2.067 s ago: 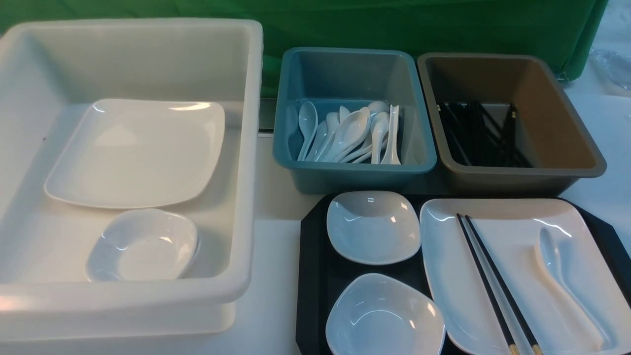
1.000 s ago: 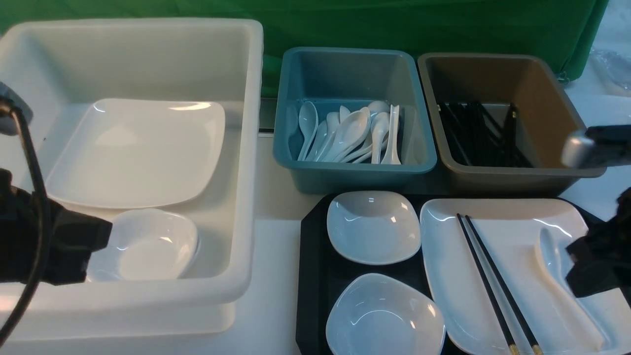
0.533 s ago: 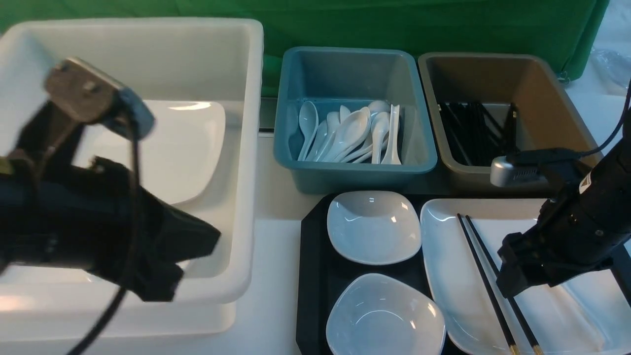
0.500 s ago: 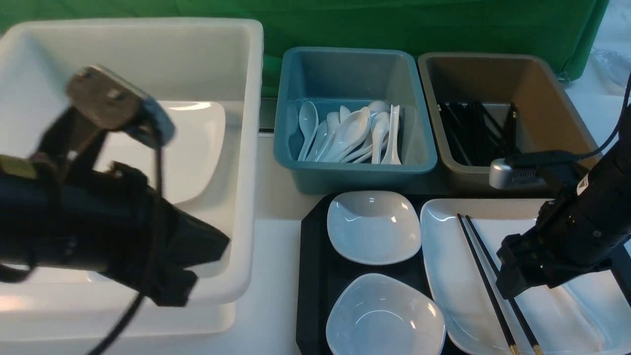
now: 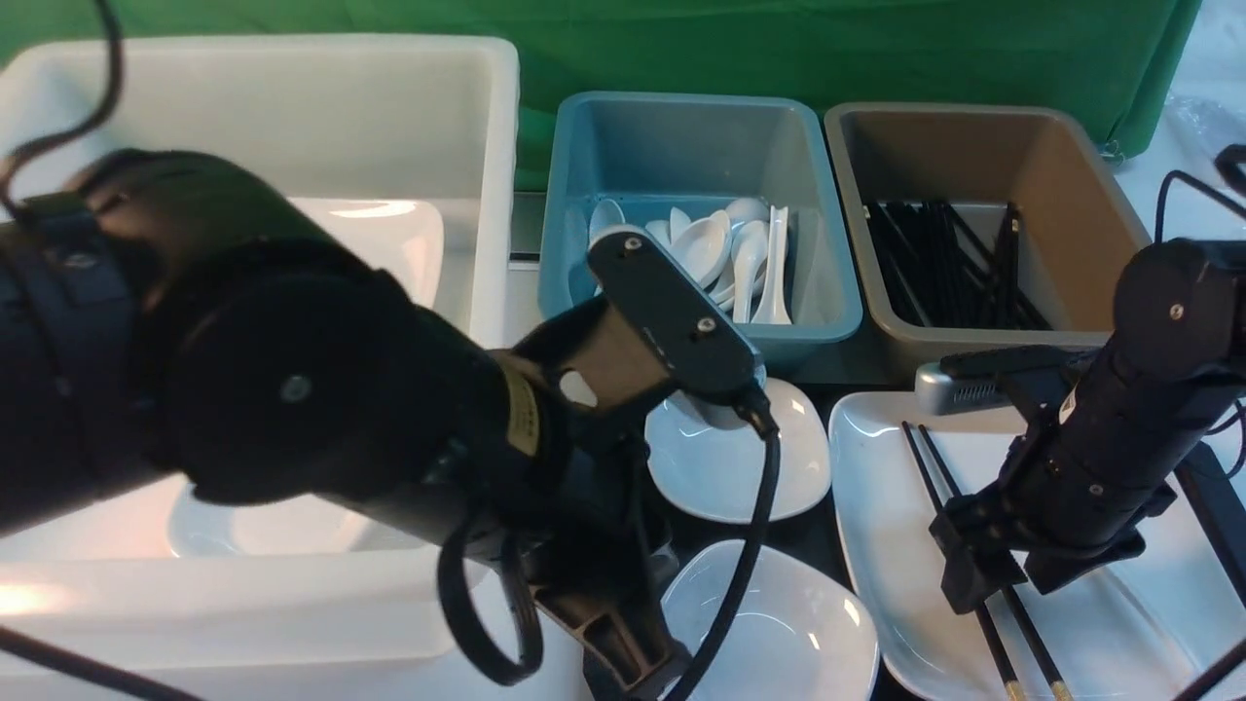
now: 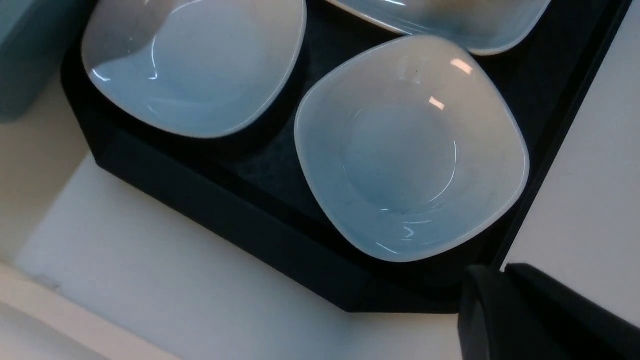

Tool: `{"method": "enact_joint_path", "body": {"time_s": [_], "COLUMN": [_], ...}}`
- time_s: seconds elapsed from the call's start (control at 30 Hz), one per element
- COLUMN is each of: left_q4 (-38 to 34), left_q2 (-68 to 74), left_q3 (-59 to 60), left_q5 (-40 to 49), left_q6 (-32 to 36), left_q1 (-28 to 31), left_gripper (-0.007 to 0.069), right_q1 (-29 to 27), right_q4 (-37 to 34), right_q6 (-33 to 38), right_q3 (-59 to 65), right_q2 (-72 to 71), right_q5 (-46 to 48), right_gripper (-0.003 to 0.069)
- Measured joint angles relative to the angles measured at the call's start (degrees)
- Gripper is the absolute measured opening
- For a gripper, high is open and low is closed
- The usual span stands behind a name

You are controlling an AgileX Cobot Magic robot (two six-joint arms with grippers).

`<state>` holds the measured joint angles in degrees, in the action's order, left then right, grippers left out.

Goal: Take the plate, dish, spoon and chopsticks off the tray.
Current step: Use the right arm to grab a pair of chopsticks from the plate

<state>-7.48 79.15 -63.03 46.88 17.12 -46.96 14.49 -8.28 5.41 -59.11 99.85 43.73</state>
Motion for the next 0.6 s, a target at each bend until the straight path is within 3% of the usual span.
{"method": "enact_joint_path", "body": {"time_s": [0.37, 0.5, 0.6], "left_q4": [0.2, 0.2, 0.3], "left_q2": [0.3, 0.3, 0.3], "left_q3": [-0.2, -0.2, -0.2], "left_q5": [0.0, -0.4, -0.4], "left_q6": [-0.2, -0.2, -0.2], "left_q1": [0.0, 0.0, 0.0], "left_gripper": [0.0007, 0.0011, 0.0011], "right_q1": [0.0, 0.0, 0.0], "right_q4": [1.2, 1.4, 1.3], "right_q6": [-1.4, -1.4, -1.3], "right_q3": [-0.3, -0.5, -0.5], "right_q2": [2.6, 2.7, 2.8], "right_q5": [-2.6, -2.7, -2.1], "right_gripper": [0.0549, 0.0386, 0.0161]}}
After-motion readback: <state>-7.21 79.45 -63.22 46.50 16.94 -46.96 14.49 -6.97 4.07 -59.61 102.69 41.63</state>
